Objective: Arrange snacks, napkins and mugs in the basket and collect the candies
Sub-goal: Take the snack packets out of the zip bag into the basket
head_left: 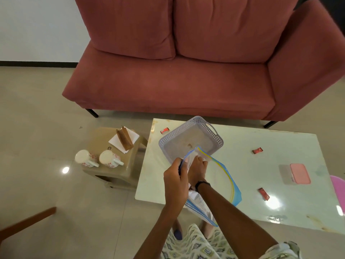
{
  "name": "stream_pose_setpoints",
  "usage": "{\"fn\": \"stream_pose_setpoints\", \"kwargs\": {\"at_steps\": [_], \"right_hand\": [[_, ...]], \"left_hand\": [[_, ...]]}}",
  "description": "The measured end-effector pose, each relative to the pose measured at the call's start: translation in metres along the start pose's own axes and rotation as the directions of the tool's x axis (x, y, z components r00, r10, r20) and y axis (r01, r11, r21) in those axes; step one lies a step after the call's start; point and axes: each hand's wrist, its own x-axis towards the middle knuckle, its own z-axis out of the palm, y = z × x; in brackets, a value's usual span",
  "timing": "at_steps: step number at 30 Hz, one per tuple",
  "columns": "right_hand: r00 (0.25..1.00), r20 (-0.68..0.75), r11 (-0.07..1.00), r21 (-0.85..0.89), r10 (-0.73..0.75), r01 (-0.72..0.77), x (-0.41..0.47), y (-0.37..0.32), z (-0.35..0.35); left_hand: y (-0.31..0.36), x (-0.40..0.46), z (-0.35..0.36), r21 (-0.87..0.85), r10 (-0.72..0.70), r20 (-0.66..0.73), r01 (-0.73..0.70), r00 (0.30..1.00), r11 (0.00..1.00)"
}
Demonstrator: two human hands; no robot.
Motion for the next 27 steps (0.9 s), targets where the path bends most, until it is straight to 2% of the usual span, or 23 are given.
{"fn": "stream_pose_setpoints", "kwargs": {"at_steps": [3, 7, 9, 11, 15, 17, 20, 23, 27], "right_hand": [[0.999, 0.027, 0.998, 0.052, -0.028, 0.027, 0.0, 0.0, -0.006], [0.995, 0.048, 0.996, 0.023, -0.093, 0.092, -0.008, 0.003, -0.019], [0.988, 0.021, 0.987, -0.053, -0.154, 0.155, -0.016, 0.006, -0.031], [0.97, 0.001, 0.97, -0.033, -0.242, 0.242, -0.025, 0.011, -0.049], [0.912, -0.061, 0.879, 0.248, -0.405, 0.407, -0.043, 0.018, -0.103], [0.901, -0.146, 0.795, 0.428, -0.409, 0.43, -0.044, 0.02, -0.132], [0.925, -0.233, 0.713, 0.589, -0.301, 0.38, -0.029, 0.026, -0.156], [0.966, -0.203, 0.621, 0.74, -0.157, 0.257, 0.001, 0.035, -0.169], [0.979, -0.123, 0.355, 0.918, -0.162, 0.175, 0.047, 0.043, -0.183]], "left_hand": [[-0.002, -0.001, 0.004, 0.005, -0.019, -0.008, 0.019, 1.0, 1.0], [-0.002, -0.001, 0.007, -0.016, -0.04, -0.035, 0.039, 0.999, 0.999], [-0.003, 0.003, 0.009, -0.017, -0.054, -0.061, 0.053, 0.997, 0.998], [-0.008, 0.01, 0.011, 0.005, -0.084, -0.093, 0.085, 0.992, 0.996], [-0.008, 0.032, 0.016, -0.062, -0.185, -0.153, 0.178, 0.971, 0.982], [-0.003, 0.046, 0.019, -0.091, -0.209, -0.176, 0.196, 0.962, 0.976], [0.003, 0.066, 0.027, -0.131, -0.236, -0.2, 0.213, 0.951, 0.968], [0.012, 0.086, 0.037, -0.153, -0.251, -0.215, 0.221, 0.944, 0.963], [0.014, 0.117, 0.053, -0.144, -0.257, -0.255, 0.226, 0.932, 0.963]]}}
